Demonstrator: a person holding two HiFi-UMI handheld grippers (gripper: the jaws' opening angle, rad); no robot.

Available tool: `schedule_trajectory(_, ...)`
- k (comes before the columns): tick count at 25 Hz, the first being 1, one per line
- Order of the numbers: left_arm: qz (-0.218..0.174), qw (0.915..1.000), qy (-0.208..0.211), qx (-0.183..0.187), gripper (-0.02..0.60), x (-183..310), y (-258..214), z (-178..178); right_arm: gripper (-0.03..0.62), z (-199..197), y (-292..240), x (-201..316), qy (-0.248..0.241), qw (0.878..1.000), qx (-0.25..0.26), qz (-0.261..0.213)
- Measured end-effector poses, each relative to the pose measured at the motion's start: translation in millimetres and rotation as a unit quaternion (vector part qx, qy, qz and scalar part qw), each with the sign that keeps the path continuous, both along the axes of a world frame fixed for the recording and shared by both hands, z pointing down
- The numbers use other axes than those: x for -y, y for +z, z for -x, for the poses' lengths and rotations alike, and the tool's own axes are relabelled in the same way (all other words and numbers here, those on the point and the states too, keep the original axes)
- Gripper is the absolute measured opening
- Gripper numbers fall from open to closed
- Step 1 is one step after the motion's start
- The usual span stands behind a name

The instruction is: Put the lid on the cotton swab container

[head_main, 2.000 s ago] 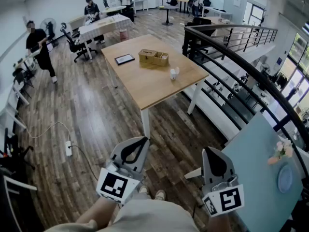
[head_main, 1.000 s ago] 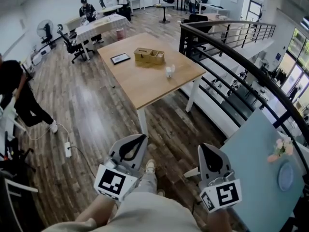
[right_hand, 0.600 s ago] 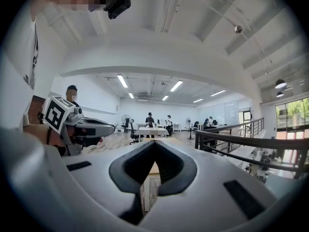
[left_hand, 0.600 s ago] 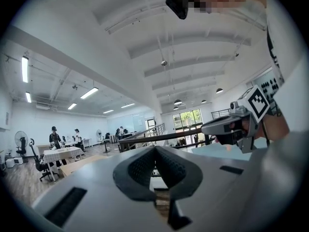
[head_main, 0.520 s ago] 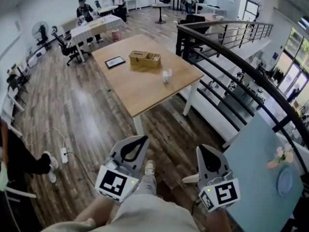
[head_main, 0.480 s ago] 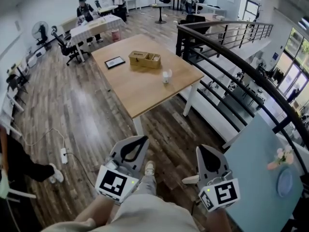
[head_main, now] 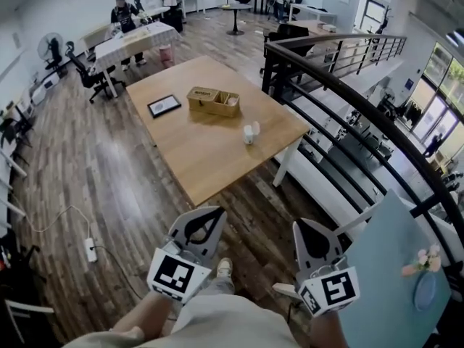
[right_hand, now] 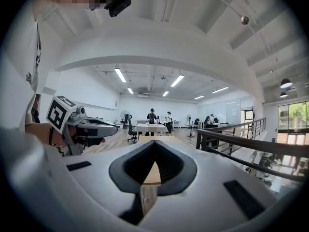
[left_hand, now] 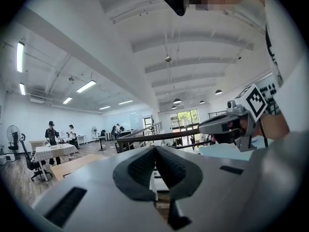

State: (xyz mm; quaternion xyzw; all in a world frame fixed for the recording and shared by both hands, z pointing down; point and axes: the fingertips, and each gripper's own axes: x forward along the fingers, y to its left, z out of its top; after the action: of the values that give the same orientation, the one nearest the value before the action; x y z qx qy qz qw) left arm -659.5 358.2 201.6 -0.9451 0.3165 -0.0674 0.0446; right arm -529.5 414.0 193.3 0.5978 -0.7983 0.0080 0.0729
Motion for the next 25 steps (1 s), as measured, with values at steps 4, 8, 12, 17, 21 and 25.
schedule_trajectory(4,0.0,1.0,0.007,0.0,0.023,56.4,0.4,2.2,0.026,1.7,-1.3,54.1,0.008,1.0,-0.007,0.001)
schedule_trajectory(8,0.003,0.9999,0.014,0.001,0.023,106.9,4.8,5.8,0.026,4.5,2.6,104.8,0.013,1.0,-0.01,0.004)
schedule_trajectory(12,0.005,0.9998,0.021,0.006,0.023,147.2,11.7,5.2,0.026,3.4,8.7,141.0,0.026,1.0,-0.007,0.006)
schedule_trajectory(17,0.012,0.9994,0.031,0.008,0.023,181.1,19.9,-3.5,0.026,-9.4,22.5,173.4,0.045,0.999,0.004,0.021)
schedule_trajectory(21,0.018,0.9992,0.032,0.013,0.023,209.5,27.1,-11.8,0.026,-22.4,34.7,199.0,0.054,0.998,0.003,0.033)
schedule_trajectory(25,0.023,0.9992,0.031,0.015,0.023,241.7,36.2,-25.2,0.026,-39.4,45.6,231.9,0.056,0.998,0.001,0.041)
